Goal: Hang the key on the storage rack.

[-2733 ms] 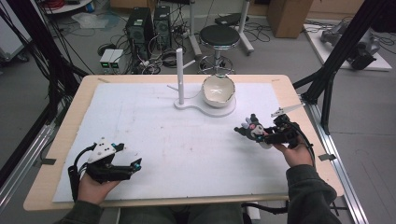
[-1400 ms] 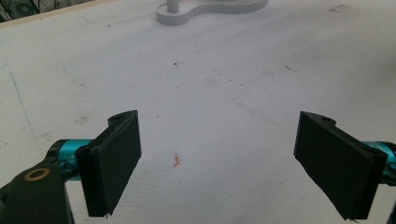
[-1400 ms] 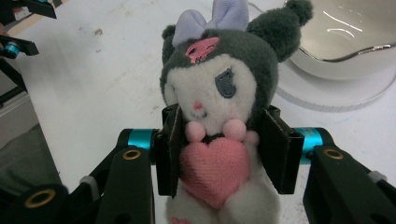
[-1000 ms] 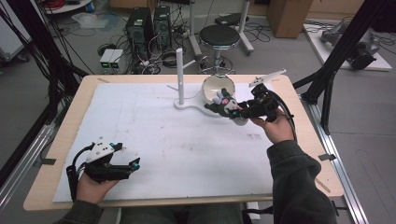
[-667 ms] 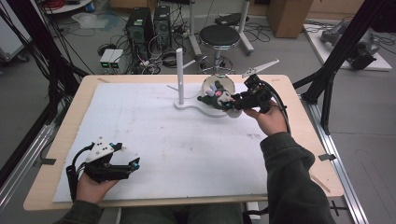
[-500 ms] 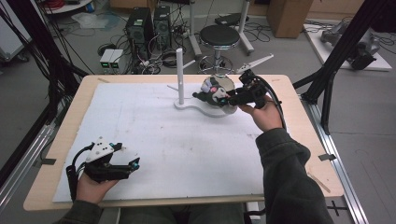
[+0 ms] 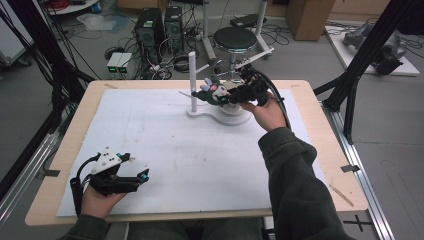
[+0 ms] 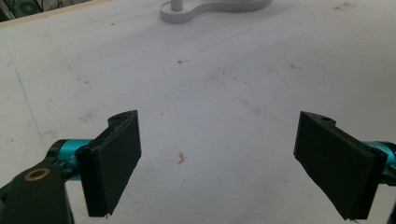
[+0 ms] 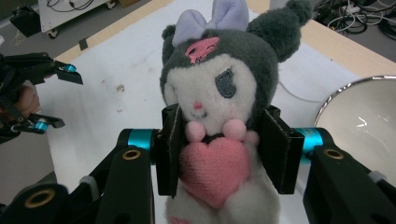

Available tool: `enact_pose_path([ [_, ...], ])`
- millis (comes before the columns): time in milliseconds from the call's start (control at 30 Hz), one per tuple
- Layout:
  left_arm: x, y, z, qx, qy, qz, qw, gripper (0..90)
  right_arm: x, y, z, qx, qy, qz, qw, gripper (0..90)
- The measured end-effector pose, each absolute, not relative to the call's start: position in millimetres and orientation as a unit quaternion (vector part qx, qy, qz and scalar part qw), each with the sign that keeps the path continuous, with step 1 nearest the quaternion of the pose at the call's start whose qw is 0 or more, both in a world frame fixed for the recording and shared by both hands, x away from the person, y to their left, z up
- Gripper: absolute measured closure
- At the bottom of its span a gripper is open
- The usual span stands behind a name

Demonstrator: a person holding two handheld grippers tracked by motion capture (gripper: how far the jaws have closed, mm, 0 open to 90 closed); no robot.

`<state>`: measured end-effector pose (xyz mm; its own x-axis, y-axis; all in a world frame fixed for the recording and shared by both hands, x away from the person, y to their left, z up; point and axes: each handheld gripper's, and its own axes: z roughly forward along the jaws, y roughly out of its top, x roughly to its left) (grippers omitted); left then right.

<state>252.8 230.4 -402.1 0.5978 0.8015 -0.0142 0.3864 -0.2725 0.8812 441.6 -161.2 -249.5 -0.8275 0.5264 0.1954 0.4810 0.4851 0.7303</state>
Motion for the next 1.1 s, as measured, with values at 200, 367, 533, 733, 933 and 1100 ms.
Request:
enact_pose_path([
  [200,253,230,-402,0.766,0.389,0.225,0.46,15.2,451,-144,-246,0.289,0.864,0.412,0.028,53.9],
  [367,253,231,-403,0.767,0.388,0.226,0.459,15.2,459,-135,-246,0.294,0.866,0.405,0.029,53.9],
  [533,253,231,-403,0.766,0.39,0.225,0.459,15.2,468,-127,-249,0.301,0.865,0.401,0.027,53.8],
  [733,253,231,-404,0.767,0.389,0.228,0.457,15.2,479,-116,-251,0.305,0.862,0.403,0.034,53.8],
  [933,254,231,-404,0.766,0.391,0.228,0.458,15.2,485,-109,-257,0.317,0.859,0.4,0.045,53.8],
  [1100,254,230,-404,0.766,0.389,0.23,0.457,15.2,489,-107,-262,0.327,0.857,0.396,0.047,53.7],
])
